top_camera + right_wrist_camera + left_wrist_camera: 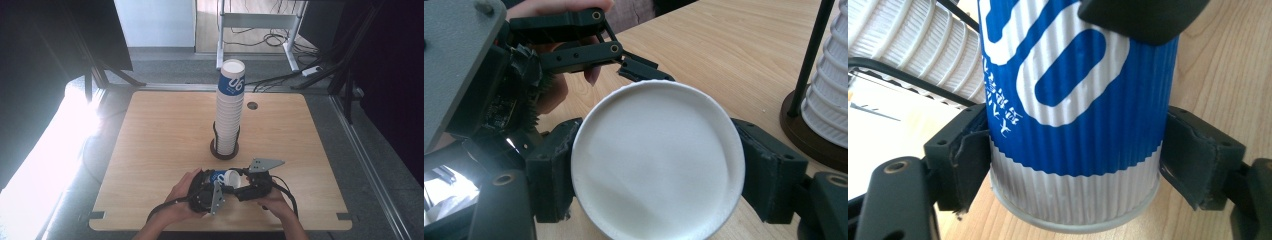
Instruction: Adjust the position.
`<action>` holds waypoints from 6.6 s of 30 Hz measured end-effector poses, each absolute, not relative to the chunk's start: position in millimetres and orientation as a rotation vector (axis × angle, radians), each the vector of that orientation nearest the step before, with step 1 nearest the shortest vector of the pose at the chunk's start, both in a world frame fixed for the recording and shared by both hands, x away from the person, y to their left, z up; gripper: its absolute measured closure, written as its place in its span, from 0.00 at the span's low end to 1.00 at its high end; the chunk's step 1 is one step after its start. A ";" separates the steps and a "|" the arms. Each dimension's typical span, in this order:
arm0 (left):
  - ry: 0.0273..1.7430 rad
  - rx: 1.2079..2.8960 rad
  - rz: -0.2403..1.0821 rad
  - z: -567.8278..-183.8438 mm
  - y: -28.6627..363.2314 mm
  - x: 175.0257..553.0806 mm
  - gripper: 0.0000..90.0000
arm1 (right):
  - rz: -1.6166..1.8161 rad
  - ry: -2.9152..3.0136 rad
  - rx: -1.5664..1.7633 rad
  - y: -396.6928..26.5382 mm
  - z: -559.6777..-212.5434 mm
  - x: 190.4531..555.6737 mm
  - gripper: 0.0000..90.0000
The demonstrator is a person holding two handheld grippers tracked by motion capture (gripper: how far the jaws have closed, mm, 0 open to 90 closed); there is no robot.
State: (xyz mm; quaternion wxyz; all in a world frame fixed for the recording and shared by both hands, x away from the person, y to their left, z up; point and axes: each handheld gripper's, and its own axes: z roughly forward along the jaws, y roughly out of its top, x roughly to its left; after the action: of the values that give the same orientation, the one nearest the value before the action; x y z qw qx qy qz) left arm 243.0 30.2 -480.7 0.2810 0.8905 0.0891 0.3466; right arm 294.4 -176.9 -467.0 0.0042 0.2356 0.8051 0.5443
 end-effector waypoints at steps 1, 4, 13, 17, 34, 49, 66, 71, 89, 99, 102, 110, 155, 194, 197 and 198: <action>0.249 2.379 0.927 -480.6 30.3 243.5 0.18 | 1.708 2.520 0.741 -177.4 -466.8 294.6 0.30; 0.280 2.349 0.920 -478.5 32.8 245.0 0.12 | 1.737 2.501 0.757 -180.6 -466.3 296.1 0.31; 0.370 2.226 0.718 -470.7 48.9 252.2 0.05 | 1.902 2.396 0.794 -201.0 -458.6 297.0 0.31; 0.388 2.201 0.675 -471.2 51.3 254.0 0.05 | 1.971 2.360 0.823 -207.1 -458.3 298.1 0.31; 0.345 2.174 0.629 -466.8 48.0 251.1 0.04 | 2.073 2.419 0.836 -201.8 -471.6 299.4 0.31; 0.315 2.197 0.633 -474.6 44.4 251.4 0.16 | 2.076 2.467 0.784 -196.6 -470.6 297.0 0.31; 0.320 2.207 0.626 -478.2 40.7 252.4 0.12 | 2.041 2.510 0.787 -194.7 -472.3 297.6 0.31; 0.309 2.219 0.629 -479.7 40.2 251.4 0.16 | 2.030 2.517 0.779 -192.5 -472.5 297.1 0.31; 0.311 2.225 0.598 -479.8 41.5 252.2 0.13 | 2.042 2.497 0.782 -194.7 -470.8 297.5 0.31; 0.318 2.226 0.582 -478.2 42.0 252.1 0.11 | 2.045 2.492 0.788 -194.8 -470.7 297.3 0.31; 0.319 2.218 0.575 -476.3 42.8 251.9 0.09 | 2.029 2.488 0.795 -195.7 -470.9 297.7 0.31; 0.331 2.248 0.588 -480.0 40.8 252.5 0.13 | 2.026 2.478 0.796 -196.7 -471.0 297.9 0.31; 0.244 2.300 0.710 -475.6 44.0 261.5 0.18 | 1.821 2.443 0.761 -220.4 -441.7 294.7 0.23; 0.119 2.392 0.790 -473.5 37.9 262.0 0.18 | 0.893 2.979 0.418 -163.9 -400.5 325.0 0.17; 0.117 2.391 0.793 -473.4 37.9 261.8 0.18 | 0.863 2.997 0.393 -158.1 -397.8 326.6 0.16; 0.117 2.390 0.795 -473.3 38.1 261.7 0.18 | 0.850 3.004 0.388 -156.2 -397.4 327.1 0.16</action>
State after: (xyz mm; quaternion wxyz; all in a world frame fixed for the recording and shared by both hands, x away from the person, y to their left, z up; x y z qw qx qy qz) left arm 261.7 38.1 -473.3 0.3050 0.9027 0.0440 0.3004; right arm 327.1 -156.2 -397.4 -0.0024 0.1233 0.9548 0.2703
